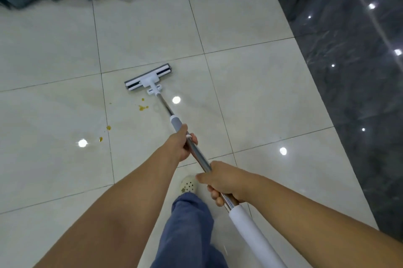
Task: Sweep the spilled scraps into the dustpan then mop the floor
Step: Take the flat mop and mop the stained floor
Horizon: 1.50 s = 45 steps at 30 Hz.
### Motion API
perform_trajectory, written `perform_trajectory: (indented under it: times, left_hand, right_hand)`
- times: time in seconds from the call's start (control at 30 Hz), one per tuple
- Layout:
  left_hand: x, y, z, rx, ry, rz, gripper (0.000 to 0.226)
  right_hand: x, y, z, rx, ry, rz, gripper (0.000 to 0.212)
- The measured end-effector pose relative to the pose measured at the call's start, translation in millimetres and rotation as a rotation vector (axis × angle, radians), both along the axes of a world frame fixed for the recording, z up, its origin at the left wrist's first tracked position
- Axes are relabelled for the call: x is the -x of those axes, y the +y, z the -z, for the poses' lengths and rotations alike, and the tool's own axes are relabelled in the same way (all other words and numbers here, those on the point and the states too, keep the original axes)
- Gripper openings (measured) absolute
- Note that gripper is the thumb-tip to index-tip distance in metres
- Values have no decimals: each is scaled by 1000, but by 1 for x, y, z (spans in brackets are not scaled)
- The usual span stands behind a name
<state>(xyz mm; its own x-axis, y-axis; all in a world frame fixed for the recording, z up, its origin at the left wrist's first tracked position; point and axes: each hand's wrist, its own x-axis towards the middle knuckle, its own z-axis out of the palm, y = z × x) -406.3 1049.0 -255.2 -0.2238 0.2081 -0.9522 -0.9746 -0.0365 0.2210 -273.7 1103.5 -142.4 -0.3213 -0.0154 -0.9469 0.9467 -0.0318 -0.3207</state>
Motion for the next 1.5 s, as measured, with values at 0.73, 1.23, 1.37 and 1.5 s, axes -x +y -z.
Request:
perform_trajectory:
  times: [0.73,1.23,1.37,1.5]
  left_hand:
    - [-317,-163,-60,61,-142,-97,33]
    - [-76,-156,-45,60,-154,-203,37]
    - [36,-163,-29,79,-113,-200,37]
    - [158,-178,-4,105,-65,-176,40]
  right_hand:
    - [-294,-141,-86,56,-134,-79,20]
    - [-58,-148,-66,15,-112,69,35]
    - [50,-158,-47,28,-105,137,35]
    - [169,-176,-21,32,-72,163,34]
